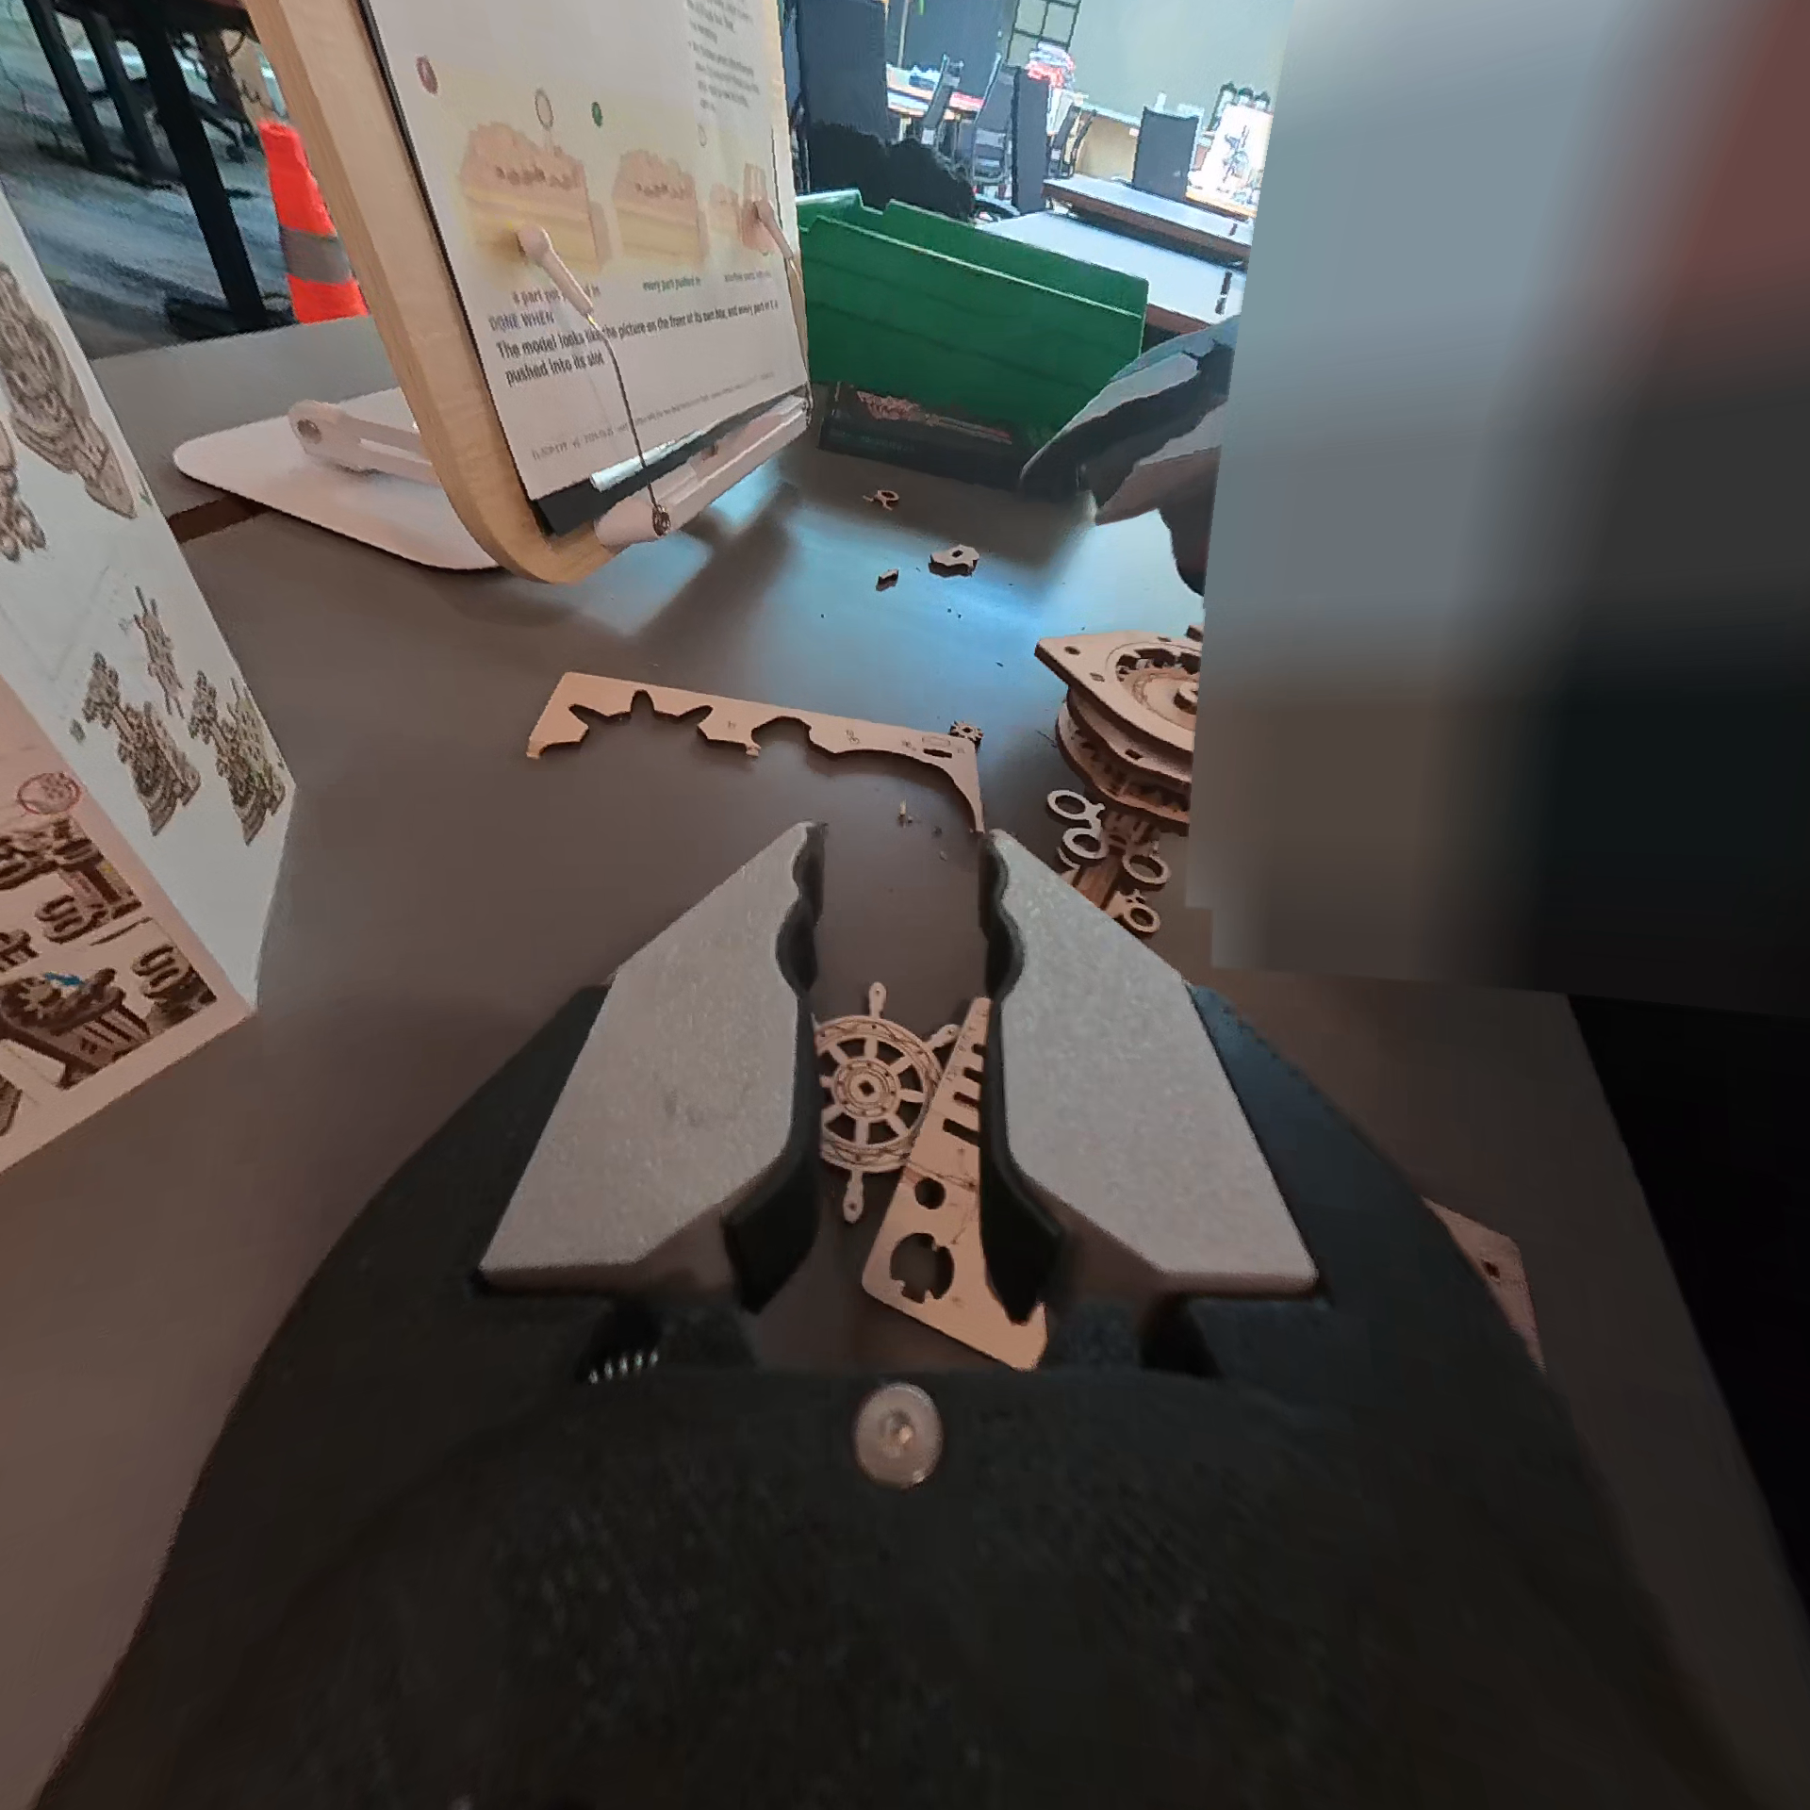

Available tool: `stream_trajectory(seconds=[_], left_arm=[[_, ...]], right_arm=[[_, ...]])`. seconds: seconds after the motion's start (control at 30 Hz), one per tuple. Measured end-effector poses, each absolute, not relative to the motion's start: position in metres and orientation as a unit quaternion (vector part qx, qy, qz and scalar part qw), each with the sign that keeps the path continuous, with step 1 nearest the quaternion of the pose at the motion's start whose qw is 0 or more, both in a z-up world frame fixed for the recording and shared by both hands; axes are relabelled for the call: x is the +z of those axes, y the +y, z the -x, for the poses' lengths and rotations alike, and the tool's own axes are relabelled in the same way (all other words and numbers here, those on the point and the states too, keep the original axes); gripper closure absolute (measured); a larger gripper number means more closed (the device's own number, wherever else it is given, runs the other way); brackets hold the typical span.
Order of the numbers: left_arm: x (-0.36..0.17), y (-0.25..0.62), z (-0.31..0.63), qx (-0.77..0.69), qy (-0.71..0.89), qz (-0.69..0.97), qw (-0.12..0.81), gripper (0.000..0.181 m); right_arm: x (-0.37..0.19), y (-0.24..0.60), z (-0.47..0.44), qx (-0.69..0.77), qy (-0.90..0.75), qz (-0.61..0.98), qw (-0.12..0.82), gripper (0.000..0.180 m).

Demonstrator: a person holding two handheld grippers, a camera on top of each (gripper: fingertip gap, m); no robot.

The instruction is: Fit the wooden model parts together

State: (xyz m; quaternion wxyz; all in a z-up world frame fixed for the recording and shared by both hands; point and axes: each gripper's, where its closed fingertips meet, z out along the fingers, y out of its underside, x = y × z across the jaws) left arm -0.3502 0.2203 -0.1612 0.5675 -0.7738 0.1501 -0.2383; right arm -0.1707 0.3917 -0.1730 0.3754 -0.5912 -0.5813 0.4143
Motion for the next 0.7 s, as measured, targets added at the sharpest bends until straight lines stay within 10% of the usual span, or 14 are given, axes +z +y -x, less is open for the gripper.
stream_trajectory(seconds=[0.7], left_arm=[[-0.158,0.226,0.349,-0.237,0.14,0.761,0.587,0.155]], right_arm=[[-0.169,0.396,0.172,0.426,-0.573,0.577,0.397,0.135]])
